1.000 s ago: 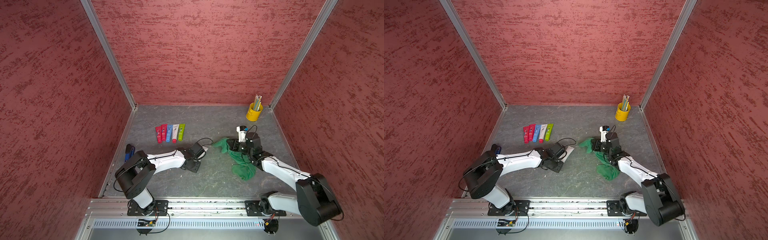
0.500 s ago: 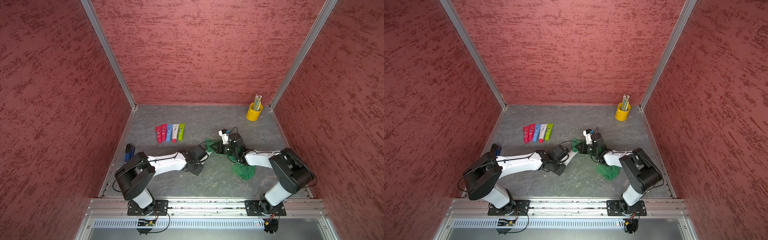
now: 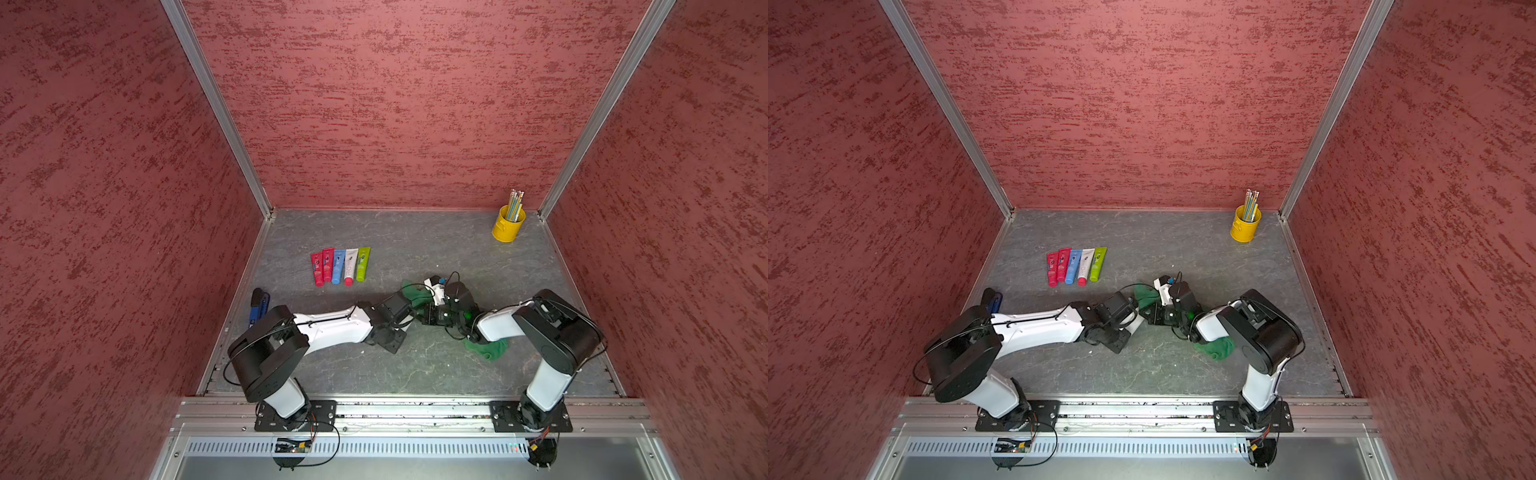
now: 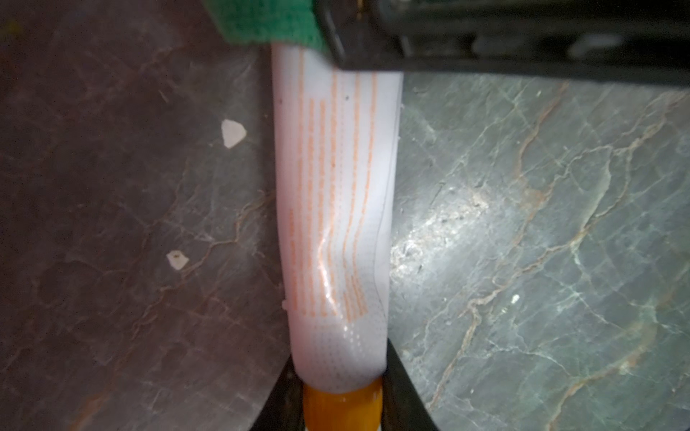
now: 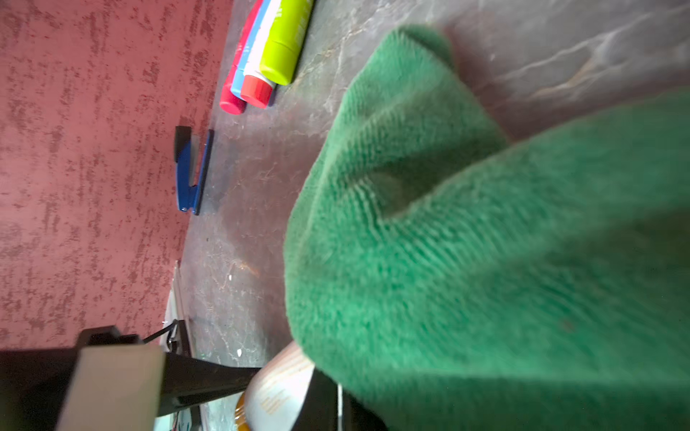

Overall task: Wipe the surface of the toothpaste tube
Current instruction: Wipe the dirt from the toothpaste tube.

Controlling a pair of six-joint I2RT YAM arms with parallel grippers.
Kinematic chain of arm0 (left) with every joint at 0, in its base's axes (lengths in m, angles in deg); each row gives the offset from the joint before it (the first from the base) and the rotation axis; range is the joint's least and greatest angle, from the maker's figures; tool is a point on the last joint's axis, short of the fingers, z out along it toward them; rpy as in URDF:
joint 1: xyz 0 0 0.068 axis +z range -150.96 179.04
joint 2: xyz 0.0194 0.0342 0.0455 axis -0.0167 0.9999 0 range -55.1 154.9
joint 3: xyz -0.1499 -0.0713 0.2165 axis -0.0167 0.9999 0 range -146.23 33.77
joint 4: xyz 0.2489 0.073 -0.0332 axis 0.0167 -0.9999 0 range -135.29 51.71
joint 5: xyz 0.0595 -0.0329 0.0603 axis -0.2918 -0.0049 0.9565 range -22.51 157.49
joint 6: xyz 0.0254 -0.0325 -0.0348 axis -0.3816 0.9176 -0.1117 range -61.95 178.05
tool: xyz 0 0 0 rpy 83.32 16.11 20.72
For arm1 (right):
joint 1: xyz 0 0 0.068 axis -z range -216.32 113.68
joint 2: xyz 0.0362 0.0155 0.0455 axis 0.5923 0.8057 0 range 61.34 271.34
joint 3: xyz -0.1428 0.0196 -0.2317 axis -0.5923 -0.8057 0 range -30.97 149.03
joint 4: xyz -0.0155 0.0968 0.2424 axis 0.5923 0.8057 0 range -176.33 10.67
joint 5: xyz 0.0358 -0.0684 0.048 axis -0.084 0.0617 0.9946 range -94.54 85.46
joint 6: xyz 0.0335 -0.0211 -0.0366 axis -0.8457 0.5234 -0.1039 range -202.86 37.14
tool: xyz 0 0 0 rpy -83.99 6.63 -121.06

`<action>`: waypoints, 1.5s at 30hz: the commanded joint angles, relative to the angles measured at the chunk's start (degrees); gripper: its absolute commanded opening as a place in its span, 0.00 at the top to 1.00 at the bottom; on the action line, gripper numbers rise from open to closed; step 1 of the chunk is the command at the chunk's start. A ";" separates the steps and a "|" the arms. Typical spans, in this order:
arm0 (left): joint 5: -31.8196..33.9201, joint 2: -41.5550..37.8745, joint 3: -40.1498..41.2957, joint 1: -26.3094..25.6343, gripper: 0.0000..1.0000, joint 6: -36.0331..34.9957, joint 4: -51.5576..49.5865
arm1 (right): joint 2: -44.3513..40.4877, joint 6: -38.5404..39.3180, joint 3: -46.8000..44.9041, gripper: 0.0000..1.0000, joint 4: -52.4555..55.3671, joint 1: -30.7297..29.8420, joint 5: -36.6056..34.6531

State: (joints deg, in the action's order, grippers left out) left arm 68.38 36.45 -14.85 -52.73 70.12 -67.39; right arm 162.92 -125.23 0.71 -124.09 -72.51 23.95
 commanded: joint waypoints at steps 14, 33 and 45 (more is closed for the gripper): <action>-0.80 -4.04 1.94 0.09 0.85 -0.91 3.61 | 1.17 3.85 4.94 1.00 13.11 -3.56 -8.88; -0.58 -4.40 2.48 1.23 0.90 -0.30 4.13 | -1.14 -2.12 -0.91 1.00 3.06 -5.70 1.48; -0.54 -5.58 3.23 1.23 0.92 -0.29 4.55 | 4.48 -6.38 -4.08 1.00 -4.58 -9.14 3.69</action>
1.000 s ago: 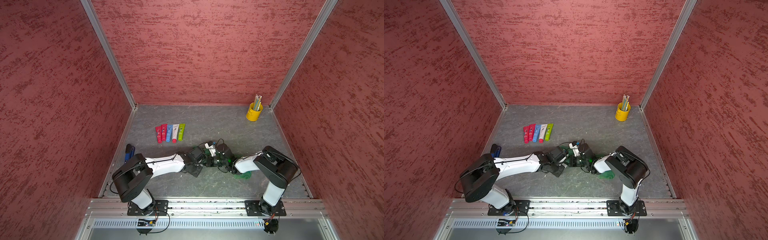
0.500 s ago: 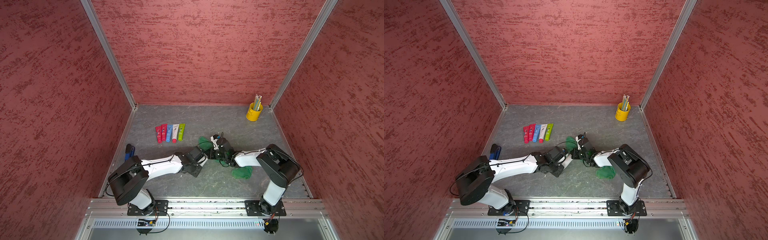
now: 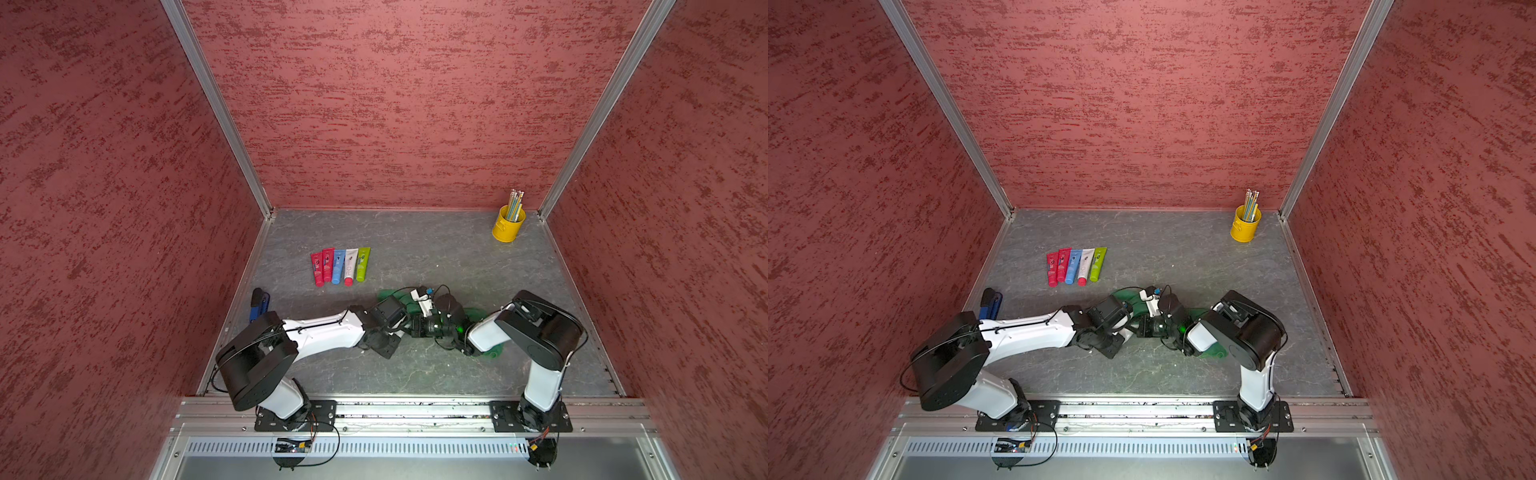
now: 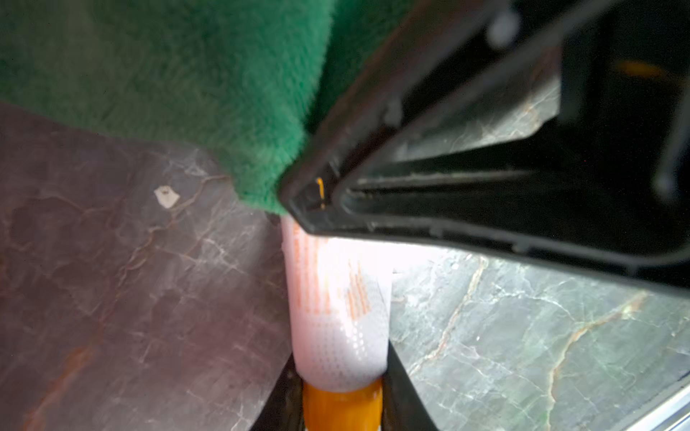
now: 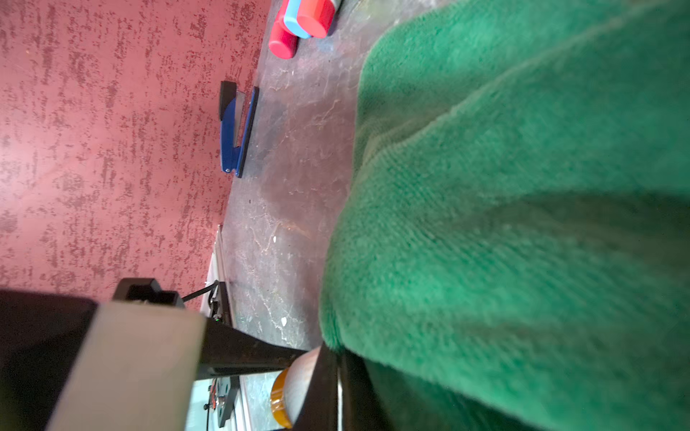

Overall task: Wipe the surface of the toothpaste tube
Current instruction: Wipe the dirt from the toothpaste tube.

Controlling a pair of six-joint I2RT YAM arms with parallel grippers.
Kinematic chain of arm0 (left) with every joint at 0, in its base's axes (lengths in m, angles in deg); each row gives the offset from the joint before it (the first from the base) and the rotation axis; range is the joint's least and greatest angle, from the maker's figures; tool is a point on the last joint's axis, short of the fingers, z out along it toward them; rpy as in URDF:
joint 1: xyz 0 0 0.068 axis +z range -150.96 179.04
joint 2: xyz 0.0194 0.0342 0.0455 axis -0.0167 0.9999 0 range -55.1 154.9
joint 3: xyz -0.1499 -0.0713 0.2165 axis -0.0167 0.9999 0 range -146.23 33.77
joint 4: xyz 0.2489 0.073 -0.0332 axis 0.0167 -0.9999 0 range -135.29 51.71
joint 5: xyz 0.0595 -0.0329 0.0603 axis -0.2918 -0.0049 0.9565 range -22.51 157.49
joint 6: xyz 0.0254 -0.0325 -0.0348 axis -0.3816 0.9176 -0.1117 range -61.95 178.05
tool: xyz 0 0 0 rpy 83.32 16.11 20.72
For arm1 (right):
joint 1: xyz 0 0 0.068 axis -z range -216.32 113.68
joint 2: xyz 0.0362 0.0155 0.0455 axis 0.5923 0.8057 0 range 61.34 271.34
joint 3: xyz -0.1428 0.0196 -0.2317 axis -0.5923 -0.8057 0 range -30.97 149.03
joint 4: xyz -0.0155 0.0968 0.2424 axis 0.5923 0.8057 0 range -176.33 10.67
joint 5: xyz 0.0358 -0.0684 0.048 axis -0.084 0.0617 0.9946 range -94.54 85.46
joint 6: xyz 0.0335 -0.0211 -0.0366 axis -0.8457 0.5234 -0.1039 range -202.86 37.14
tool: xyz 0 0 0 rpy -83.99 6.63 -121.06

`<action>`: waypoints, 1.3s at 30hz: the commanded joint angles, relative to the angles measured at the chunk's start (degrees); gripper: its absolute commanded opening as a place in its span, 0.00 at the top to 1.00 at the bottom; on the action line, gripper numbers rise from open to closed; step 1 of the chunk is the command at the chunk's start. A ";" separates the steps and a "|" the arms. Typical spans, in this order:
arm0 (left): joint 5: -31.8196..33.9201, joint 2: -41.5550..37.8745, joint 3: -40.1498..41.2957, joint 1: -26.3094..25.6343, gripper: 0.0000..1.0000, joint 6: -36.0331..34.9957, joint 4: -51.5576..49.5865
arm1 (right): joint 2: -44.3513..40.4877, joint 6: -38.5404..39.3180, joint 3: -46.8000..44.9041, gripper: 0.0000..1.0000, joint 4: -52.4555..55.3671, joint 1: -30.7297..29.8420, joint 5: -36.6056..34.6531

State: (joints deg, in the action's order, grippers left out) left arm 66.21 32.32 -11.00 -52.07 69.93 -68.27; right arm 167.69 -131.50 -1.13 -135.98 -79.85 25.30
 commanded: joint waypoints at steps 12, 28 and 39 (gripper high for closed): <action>2.07 -2.63 0.14 0.22 0.93 -0.01 5.75 | -7.67 11.55 3.43 0.93 29.26 3.99 -8.48; 1.92 -3.22 0.58 0.14 0.93 -0.01 6.23 | -17.71 12.95 1.34 0.67 25.77 5.21 -10.67; 1.55 -2.62 0.21 0.09 0.93 -0.28 6.22 | -21.36 15.94 2.24 0.53 21.80 5.21 -17.07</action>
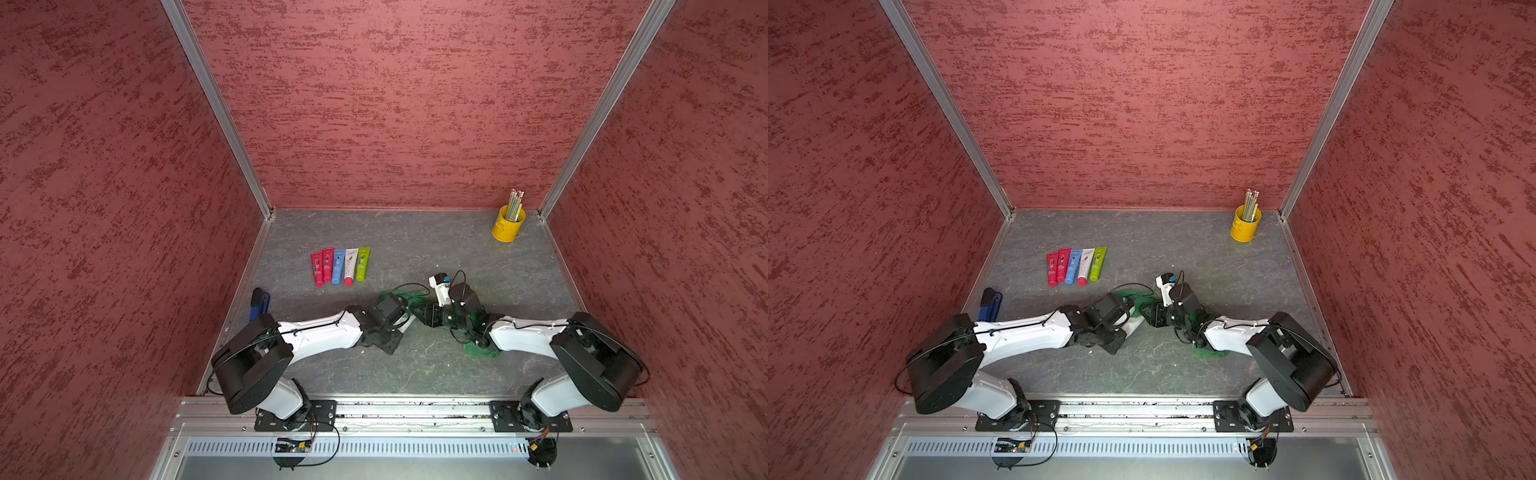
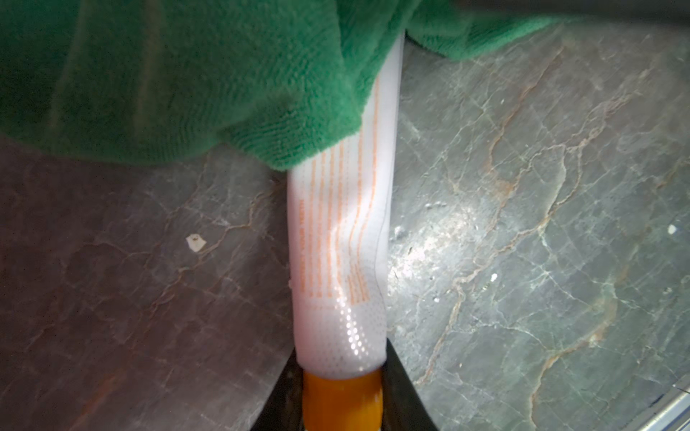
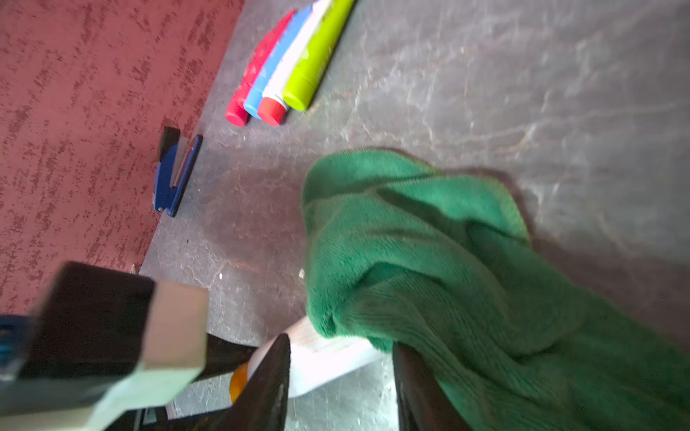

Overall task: Wipe the surface of the toothpaste tube
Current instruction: Wipe the dirt from the toothpaste tube.

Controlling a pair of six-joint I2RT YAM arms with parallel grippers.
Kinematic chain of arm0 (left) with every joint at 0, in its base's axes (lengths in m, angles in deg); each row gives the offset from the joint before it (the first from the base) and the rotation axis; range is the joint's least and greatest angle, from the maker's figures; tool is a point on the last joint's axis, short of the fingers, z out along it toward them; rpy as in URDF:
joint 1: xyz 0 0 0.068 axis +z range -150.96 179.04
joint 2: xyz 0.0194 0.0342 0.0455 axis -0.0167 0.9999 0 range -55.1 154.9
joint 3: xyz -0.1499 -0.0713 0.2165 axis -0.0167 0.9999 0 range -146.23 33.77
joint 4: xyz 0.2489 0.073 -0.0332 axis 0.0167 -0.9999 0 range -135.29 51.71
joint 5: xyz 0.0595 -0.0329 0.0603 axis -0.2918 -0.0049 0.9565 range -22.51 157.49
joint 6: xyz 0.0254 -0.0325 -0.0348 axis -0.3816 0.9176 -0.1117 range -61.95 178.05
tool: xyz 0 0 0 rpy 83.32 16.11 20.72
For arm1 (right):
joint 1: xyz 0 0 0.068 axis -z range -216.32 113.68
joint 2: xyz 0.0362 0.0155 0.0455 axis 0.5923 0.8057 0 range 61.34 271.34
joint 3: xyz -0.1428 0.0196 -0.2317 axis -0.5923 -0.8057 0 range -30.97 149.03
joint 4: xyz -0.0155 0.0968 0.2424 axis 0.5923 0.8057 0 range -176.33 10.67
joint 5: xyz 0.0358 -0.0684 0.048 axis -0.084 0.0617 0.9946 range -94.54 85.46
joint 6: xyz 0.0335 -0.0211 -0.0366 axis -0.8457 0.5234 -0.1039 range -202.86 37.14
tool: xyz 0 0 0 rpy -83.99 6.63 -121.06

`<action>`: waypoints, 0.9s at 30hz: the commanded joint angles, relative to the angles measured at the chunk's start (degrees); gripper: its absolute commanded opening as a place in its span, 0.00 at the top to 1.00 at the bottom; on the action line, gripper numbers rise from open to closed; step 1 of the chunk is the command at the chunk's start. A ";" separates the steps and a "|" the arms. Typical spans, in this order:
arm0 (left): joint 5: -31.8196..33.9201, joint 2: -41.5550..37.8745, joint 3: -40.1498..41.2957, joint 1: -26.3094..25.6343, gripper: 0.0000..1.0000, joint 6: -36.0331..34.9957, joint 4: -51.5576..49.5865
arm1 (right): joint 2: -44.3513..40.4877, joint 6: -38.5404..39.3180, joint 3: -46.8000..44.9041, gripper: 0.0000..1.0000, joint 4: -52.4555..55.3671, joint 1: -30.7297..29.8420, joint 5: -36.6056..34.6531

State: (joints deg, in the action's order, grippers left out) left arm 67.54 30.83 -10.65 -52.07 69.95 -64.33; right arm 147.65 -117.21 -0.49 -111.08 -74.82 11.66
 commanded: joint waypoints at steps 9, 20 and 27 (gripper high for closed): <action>0.20 -1.23 -0.11 0.12 0.93 -0.37 2.20 | 7.18 4.15 8.46 0.50 1.27 0.20 -8.26; -0.27 -0.61 -0.36 0.90 0.93 -0.19 2.10 | 6.35 -0.30 1.44 0.65 1.62 -0.02 2.17; -0.48 -0.84 -0.28 1.01 0.93 -0.30 2.12 | 8.39 -2.66 -0.20 0.81 -0.90 -2.21 4.51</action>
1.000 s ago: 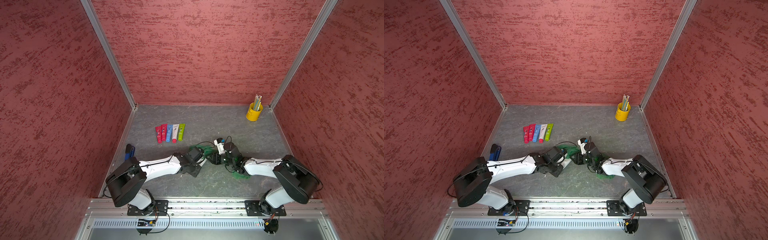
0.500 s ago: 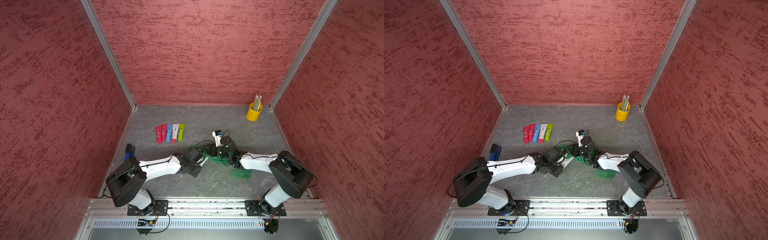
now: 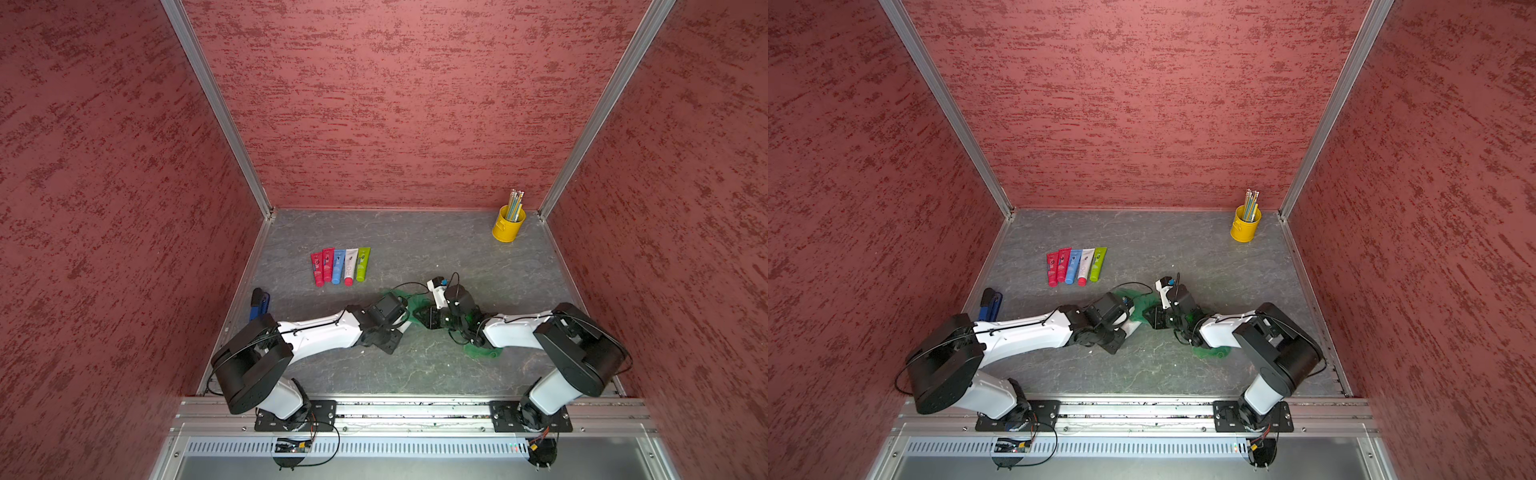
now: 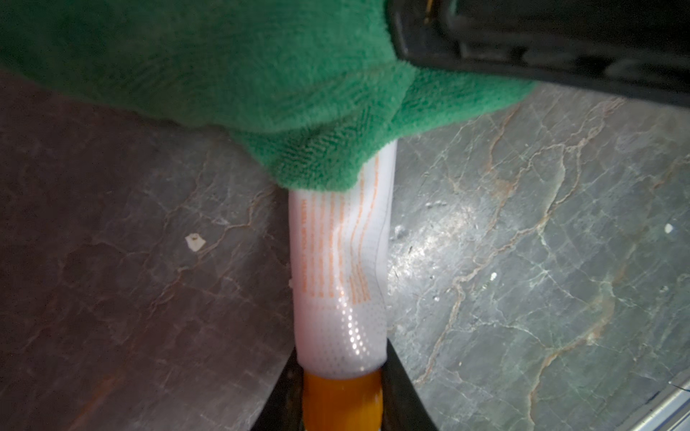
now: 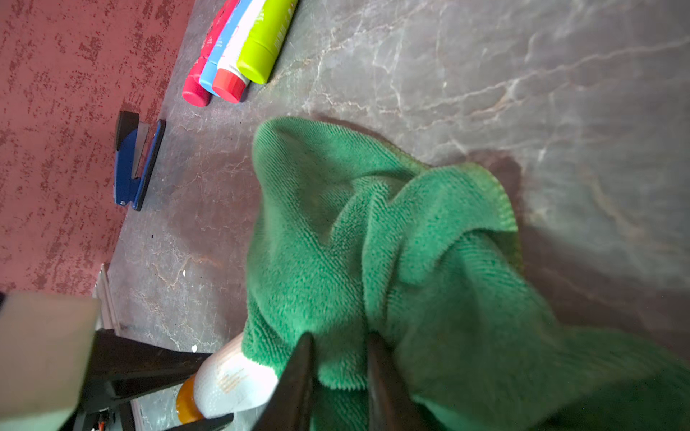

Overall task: Wipe the surface of the toothpaste tube
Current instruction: Wipe the dirt from the toothpaste tube.

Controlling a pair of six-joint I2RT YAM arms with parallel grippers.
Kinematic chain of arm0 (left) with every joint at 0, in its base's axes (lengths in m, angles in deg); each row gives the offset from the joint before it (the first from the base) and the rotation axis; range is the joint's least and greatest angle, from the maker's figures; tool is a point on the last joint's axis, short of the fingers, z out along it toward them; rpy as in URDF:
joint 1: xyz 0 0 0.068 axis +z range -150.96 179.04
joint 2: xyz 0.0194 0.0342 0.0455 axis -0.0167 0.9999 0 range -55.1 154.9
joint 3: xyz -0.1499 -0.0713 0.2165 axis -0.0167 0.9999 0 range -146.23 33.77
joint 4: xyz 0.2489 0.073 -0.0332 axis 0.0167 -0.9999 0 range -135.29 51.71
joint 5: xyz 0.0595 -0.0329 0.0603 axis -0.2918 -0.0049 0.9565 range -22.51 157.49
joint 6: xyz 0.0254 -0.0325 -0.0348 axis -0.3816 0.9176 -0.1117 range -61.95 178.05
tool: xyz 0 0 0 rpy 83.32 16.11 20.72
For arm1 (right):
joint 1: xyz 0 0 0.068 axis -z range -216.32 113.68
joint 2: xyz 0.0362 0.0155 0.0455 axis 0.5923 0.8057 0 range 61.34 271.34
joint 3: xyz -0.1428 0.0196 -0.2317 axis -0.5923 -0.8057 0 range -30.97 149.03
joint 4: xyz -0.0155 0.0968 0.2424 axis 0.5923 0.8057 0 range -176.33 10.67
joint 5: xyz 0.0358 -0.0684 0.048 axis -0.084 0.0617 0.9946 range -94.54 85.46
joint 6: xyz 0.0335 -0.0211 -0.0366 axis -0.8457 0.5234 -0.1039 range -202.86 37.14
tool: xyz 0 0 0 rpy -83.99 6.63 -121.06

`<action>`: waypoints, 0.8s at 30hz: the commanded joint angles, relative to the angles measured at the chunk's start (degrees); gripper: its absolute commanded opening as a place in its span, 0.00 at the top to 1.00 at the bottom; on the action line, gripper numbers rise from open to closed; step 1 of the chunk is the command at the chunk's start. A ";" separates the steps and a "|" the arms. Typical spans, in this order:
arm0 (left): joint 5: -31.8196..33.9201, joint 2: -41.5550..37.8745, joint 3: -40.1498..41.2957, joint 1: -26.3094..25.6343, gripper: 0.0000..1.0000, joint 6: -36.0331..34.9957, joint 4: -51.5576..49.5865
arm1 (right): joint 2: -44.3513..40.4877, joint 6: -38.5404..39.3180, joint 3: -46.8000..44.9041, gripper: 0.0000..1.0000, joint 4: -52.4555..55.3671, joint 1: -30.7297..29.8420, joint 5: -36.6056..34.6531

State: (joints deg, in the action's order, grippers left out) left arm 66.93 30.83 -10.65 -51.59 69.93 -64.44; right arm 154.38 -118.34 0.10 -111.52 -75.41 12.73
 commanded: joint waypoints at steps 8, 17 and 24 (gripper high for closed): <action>0.22 -0.50 -0.75 0.01 0.94 -0.76 2.13 | 5.02 -5.32 1.37 0.96 -6.57 -7.46 8.21; 0.30 -1.11 -0.37 -0.51 0.95 -0.98 2.28 | 3.15 -2.20 2.18 1.00 1.89 -3.24 -2.52; 0.65 -1.68 -0.04 -0.78 0.96 -0.76 2.43 | 5.18 1.61 8.31 1.00 9.16 3.52 -8.43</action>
State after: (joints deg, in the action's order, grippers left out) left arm 68.97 30.81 -10.41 -51.65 69.95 -64.40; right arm 157.87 -119.37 6.00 -108.00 -73.62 10.37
